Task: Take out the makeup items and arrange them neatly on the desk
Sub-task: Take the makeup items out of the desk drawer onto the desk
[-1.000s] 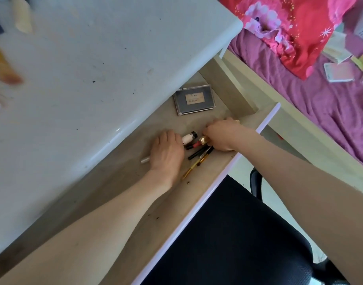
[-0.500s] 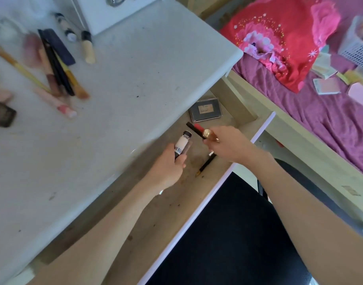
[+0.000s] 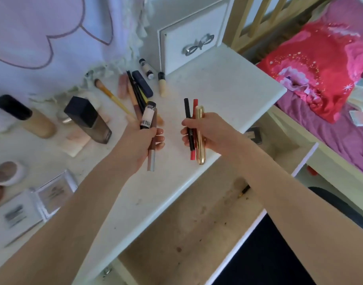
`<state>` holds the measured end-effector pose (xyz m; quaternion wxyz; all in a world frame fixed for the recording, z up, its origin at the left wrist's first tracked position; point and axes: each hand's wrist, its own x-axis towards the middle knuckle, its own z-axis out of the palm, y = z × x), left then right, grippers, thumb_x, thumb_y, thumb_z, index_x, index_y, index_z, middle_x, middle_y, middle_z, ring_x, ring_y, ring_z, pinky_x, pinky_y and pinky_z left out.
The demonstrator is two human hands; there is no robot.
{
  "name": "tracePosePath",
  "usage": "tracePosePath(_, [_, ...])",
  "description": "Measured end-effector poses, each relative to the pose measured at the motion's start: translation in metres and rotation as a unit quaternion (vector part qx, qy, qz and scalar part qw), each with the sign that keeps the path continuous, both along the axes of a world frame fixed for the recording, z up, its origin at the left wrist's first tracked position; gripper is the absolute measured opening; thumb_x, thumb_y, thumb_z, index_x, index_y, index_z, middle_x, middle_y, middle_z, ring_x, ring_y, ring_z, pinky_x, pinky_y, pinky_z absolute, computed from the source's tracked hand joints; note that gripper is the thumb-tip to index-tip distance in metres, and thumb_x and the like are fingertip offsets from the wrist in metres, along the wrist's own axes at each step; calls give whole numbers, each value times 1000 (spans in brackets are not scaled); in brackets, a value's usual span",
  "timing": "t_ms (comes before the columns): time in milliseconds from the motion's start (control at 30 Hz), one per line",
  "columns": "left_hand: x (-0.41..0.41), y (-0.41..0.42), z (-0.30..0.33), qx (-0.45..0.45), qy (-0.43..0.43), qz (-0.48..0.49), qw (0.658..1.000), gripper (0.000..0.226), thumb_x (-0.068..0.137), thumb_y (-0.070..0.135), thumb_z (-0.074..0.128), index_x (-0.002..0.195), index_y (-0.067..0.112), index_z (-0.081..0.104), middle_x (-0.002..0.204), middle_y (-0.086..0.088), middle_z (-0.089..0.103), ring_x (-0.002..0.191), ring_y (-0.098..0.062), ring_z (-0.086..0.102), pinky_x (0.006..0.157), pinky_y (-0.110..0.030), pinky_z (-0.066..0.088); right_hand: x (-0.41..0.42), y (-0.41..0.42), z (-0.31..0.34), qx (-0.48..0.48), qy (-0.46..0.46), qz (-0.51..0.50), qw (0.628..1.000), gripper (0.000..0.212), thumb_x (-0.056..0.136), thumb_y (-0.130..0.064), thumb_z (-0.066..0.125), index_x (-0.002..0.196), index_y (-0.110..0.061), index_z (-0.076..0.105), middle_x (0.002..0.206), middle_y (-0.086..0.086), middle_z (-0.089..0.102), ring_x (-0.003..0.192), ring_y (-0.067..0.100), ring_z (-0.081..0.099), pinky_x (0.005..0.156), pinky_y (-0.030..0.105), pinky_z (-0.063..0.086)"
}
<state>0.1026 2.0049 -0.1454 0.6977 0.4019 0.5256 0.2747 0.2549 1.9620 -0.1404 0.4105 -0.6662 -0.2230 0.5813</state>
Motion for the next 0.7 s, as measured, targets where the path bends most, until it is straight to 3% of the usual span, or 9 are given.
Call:
tracePosePath(133, [10, 42, -3, 48, 54, 32, 997, 24, 88, -12, 33, 80, 7, 45, 69, -10, 46, 55, -18, 45, 55, -31, 40, -14, 58, 5, -33, -36, 20, 999, 18, 92, -8, 56, 107, 1, 51, 76, 11, 63, 60, 21, 61, 61, 35, 57])
tracePosePath(233, [20, 69, -8, 93, 72, 41, 992, 42, 86, -11, 36, 79, 29, 44, 77, -6, 49, 62, -29, 50, 61, -36, 45, -19, 94, 4, -46, -89, 38, 994, 22, 92, -8, 54, 110, 2, 48, 78, 13, 63, 61, 21, 62, 60, 34, 58])
tracePosePath(300, [25, 82, -12, 133, 107, 31, 985, 37, 86, -9, 40, 97, 25, 53, 101, -11, 57, 88, -42, 59, 80, -45, 51, -22, 113, 3, -45, -118, 37, 991, 20, 92, -7, 54, 109, 2, 47, 83, 15, 62, 66, 23, 63, 61, 34, 58])
tracePosePath(367, [29, 92, -16, 143, 98, 53, 983, 37, 87, -9, 41, 116, 12, 50, 136, -16, 44, 114, -42, 52, 94, -52, 46, -24, 129, -2, -38, -172, 32, 984, 10, 91, -7, 55, 96, -2, 48, 96, 16, 62, 83, 25, 64, 73, 36, 58])
tracePosePath(433, [32, 96, -18, 169, 127, 65, 975, 44, 87, -9, 42, 128, 5, 44, 150, -10, 27, 124, -30, 47, 102, -41, 41, -27, 140, -4, -30, -232, 27, 972, 14, 89, -11, 56, 82, -8, 46, 102, 15, 60, 94, 26, 62, 82, 36, 55])
tracePosePath(500, [34, 100, -22, 194, 166, 68, 964, 42, 88, -6, 43, 129, -1, 47, 153, -1, 19, 126, -19, 44, 102, -25, 39, -27, 146, -4, -18, -254, 16, 967, 14, 88, -15, 60, 87, -7, 48, 105, 15, 61, 96, 26, 62, 83, 38, 55])
tracePosePath(600, [35, 102, -24, 210, 186, 66, 958, 28, 90, -1, 45, 114, -4, 59, 149, -2, 28, 106, -5, 44, 72, 5, 33, -23, 150, -3, -14, -246, 7, 969, 21, 85, -17, 66, 97, -3, 55, 102, 16, 65, 91, 27, 66, 77, 42, 57])
tracePosePath(633, [35, 102, -24, 208, 185, 65, 958, 28, 89, -3, 44, 113, -4, 58, 142, -5, 38, 98, -5, 44, 65, 3, 32, -22, 151, -3, -11, -229, -5, 973, 20, 85, -14, 65, 97, -1, 56, 102, 18, 66, 90, 28, 67, 75, 44, 58])
tracePosePath(700, [34, 100, -23, 223, 188, 61, 954, 30, 88, -6, 42, 115, -2, 56, 117, -2, 54, 92, -9, 45, 67, -3, 33, -21, 150, -4, -4, -212, -33, 977, 14, 86, -8, 59, 95, 2, 56, 97, 18, 65, 89, 30, 66, 76, 47, 57])
